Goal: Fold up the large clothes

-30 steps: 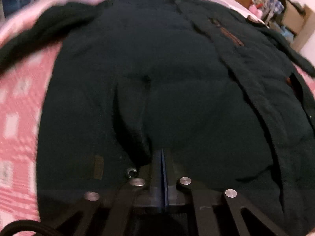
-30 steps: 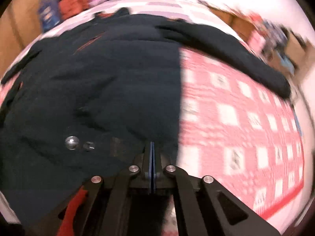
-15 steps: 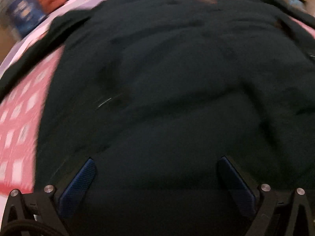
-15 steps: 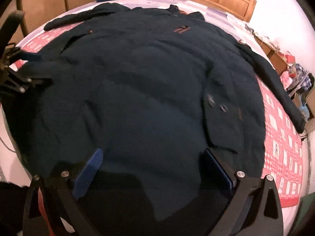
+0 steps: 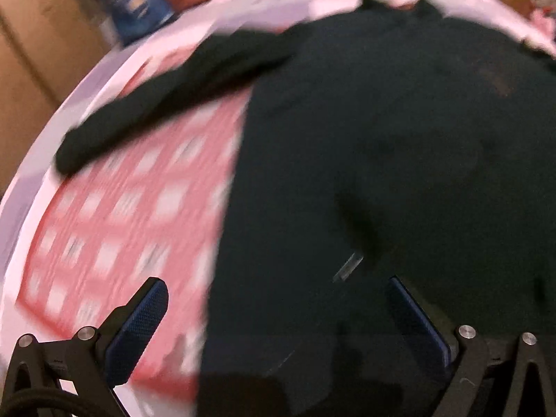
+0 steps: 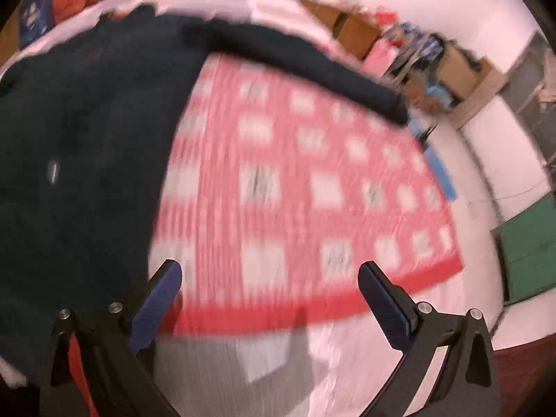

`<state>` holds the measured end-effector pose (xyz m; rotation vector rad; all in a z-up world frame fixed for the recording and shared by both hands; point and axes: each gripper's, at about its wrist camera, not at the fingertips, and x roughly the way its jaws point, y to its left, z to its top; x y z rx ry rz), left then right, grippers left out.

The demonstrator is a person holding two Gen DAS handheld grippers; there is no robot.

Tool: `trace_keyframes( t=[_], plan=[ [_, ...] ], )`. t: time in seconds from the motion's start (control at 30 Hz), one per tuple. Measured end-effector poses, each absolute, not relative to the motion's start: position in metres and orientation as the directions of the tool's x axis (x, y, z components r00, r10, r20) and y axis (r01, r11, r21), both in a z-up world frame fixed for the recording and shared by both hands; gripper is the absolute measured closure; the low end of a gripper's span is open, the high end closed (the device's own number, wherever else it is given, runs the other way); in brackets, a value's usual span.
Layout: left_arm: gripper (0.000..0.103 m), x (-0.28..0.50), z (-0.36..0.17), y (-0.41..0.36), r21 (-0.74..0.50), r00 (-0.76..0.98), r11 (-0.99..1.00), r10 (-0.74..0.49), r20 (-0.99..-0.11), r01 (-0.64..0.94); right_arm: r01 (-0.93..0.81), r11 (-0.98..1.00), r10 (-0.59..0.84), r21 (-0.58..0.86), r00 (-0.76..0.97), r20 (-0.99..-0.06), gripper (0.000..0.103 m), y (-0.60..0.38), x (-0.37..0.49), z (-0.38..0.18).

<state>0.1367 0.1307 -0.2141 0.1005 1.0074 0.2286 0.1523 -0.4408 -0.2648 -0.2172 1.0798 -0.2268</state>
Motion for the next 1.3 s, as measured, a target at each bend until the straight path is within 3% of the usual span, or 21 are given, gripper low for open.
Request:
trace_keyframes(
  t=[0.17, 0.33, 0.47, 0.57, 0.67, 0.73, 1.03, 1.07, 1.1, 1.17, 1.2, 1.27, 1.3],
  plan=[
    [0.000, 0.224, -0.197, 0.074, 0.067, 0.581, 0.995, 0.098, -0.808, -0.075, 0.189, 0.916, -0.398, -0.354, 0.545, -0.738, 0.000, -0.433, 0.235, -0.218],
    [0.000, 0.304, -0.211, 0.030, 0.094, 0.628, 0.993, 0.115, -0.770, -0.067, 0.337, 0.935, -0.295, -0.113, 0.561, -0.773, 0.000, -0.498, 0.302, -0.196],
    [0.000, 0.346, -0.241, 0.012, 0.147, 0.632, 0.985, 0.169, -0.756, -0.088, 0.498, 0.867, -0.308, -0.021, 0.501, -0.809, 0.000, -0.566, 0.346, -0.200],
    [0.000, 0.369, -0.260, 0.000, 0.145, 0.614, 0.984, 0.180, -0.769, -0.107, 0.578, 0.816, -0.321, -0.006, 0.444, -0.837, 0.000, -0.612, 0.370, -0.214],
    [0.000, 0.382, -0.300, 0.000, 0.088, 0.527, 0.986, 0.149, -0.837, -0.140, 0.647, 0.761, -0.290, 0.049, 0.407, -0.866, 0.000, -0.645, 0.388, -0.236],
    [0.000, 0.375, -0.305, 0.005, 0.035, 0.569, 0.986, 0.123, -0.813, -0.163, 0.698, 0.708, -0.244, 0.107, 0.384, -0.890, 0.000, -0.664, 0.396, -0.254],
    [0.000, 0.364, -0.313, 0.007, 0.017, 0.607, 0.988, 0.109, -0.787, -0.155, 0.807, 0.538, -0.109, 0.246, 0.355, -0.928, 0.000, -0.701, 0.430, -0.328],
    [0.000, 0.364, -0.312, 0.007, 0.017, 0.608, 0.988, 0.108, -0.786, -0.154, 0.818, 0.512, -0.115, 0.262, 0.368, -0.923, 0.003, -0.705, 0.435, -0.330],
    [0.000, 0.366, -0.312, 0.007, 0.015, 0.610, 0.988, 0.106, -0.785, -0.153, 0.821, 0.503, -0.128, 0.271, 0.380, -0.916, 0.016, -0.707, 0.440, -0.330],
    [0.000, 0.371, -0.313, 0.006, 0.006, 0.612, 0.988, 0.100, -0.785, -0.153, 0.819, 0.501, -0.143, 0.279, 0.396, -0.907, 0.048, -0.713, 0.451, -0.328],
    [0.000, 0.371, -0.313, 0.007, -0.001, 0.613, 0.988, 0.094, -0.784, -0.153, 0.825, 0.487, -0.147, 0.285, 0.400, -0.905, 0.069, -0.716, 0.453, -0.326],
    [0.000, 0.372, -0.314, 0.007, -0.004, 0.614, 0.988, 0.091, -0.784, -0.152, 0.824, 0.477, -0.162, 0.307, 0.425, -0.891, 0.088, -0.721, 0.453, -0.316],
    [0.000, 0.373, -0.314, 0.008, -0.006, 0.614, 0.989, 0.089, -0.785, -0.151, 0.819, 0.490, -0.188, 0.300, 0.435, -0.880, 0.091, -0.721, 0.454, -0.306]
  ],
)
